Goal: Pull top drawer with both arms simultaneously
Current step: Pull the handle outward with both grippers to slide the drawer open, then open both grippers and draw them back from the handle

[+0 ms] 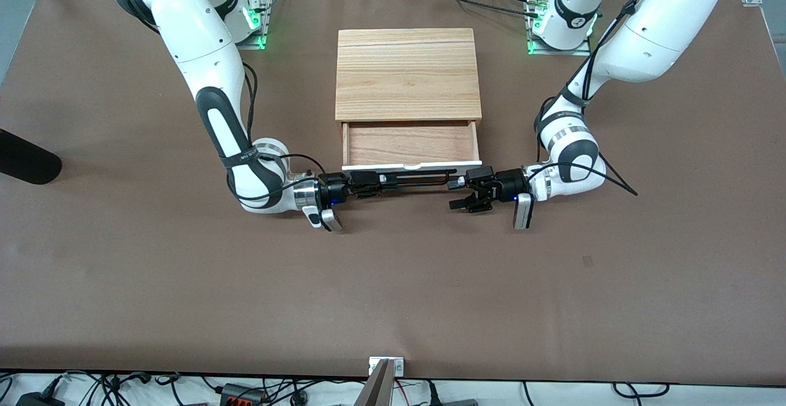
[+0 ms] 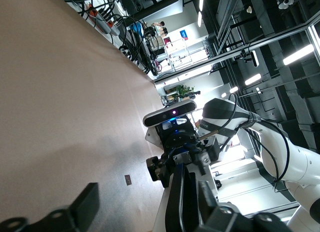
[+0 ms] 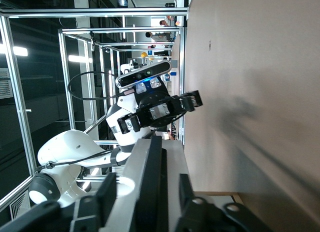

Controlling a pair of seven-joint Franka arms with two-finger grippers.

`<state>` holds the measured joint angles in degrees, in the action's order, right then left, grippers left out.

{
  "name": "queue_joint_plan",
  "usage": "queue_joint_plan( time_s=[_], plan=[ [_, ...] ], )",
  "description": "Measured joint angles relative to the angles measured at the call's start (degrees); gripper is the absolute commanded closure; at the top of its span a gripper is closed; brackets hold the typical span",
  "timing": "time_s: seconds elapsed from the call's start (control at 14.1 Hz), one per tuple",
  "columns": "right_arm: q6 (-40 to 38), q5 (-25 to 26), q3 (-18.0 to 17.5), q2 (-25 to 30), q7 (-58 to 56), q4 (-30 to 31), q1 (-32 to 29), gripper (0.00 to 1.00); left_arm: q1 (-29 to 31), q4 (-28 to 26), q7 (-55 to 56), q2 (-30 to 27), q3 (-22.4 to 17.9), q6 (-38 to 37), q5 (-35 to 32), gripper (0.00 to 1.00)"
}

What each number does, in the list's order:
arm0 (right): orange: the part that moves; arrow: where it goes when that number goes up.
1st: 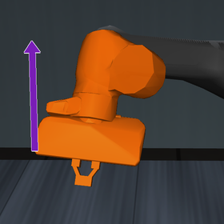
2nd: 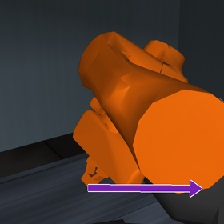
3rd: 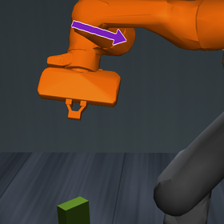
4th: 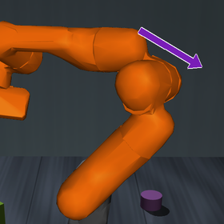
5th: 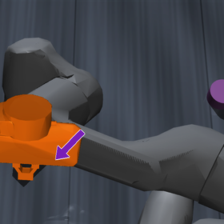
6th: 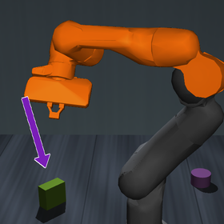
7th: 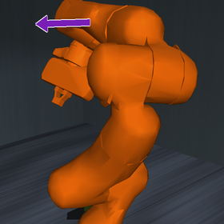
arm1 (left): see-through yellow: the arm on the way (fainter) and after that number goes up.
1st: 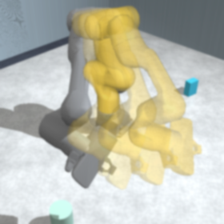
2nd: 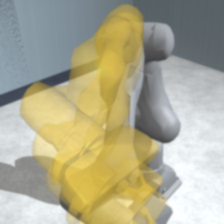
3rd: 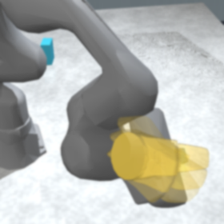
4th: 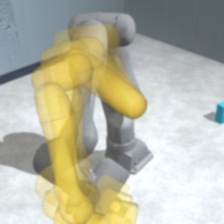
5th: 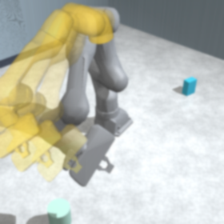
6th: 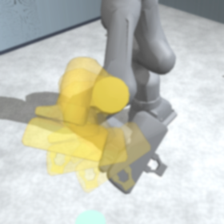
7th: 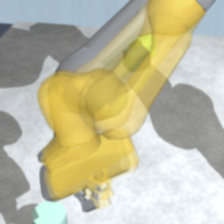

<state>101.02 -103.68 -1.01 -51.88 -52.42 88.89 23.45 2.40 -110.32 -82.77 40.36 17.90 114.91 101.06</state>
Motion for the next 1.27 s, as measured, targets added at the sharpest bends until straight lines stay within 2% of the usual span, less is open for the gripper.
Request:
queue_joint_plan(
  time_s=[0.35, 0.5, 0.85, 0.99, 1.13, 1.27],
  plan=[
    [0.1, 0.3, -0.2, 0.1, 4.4, -3.8, 0.1, 0.00, 0.3, 1.1, 6.9, -0.2, 0.0, -0.1, -4.7, 0.00],
    [0.3, 2.4, 0.8, 0.1, 6.4, -5.3, 0.1, 0.00, 0.6, 1.9, 10.9, -0.9, 0.0, -0.1, -7.5, 0.00],
    [0.3, 13.5, 5.8, 1.3, 19.7, -11.3, -0.4, 0.00, 2.7, 6.8, 23.4, -3.0, 0.0, -0.4, -23.9, 0.00],
    [0.3, 18.7, 8.0, 2.5, 25.5, -13.1, -0.5, 0.00, 4.2, 8.8, 30.6, -3.4, 0.0, -2.7, -31.8, 0.00],
    [0.2, 26.3, 10.5, 3.8, 31.1, -15.1, -0.6, 0.00, 6.7, 11.6, 39.7, -3.6, 0.0, -7.0, -42.4, 0.00],
    [0.0, 34.4, 12.2, 4.8, 35.1, -17.1, -0.7, 0.00, 9.2, 16.8, 49.5, -4.1, 0.1, -14.1, -55.4, 0.00]
  ],
)
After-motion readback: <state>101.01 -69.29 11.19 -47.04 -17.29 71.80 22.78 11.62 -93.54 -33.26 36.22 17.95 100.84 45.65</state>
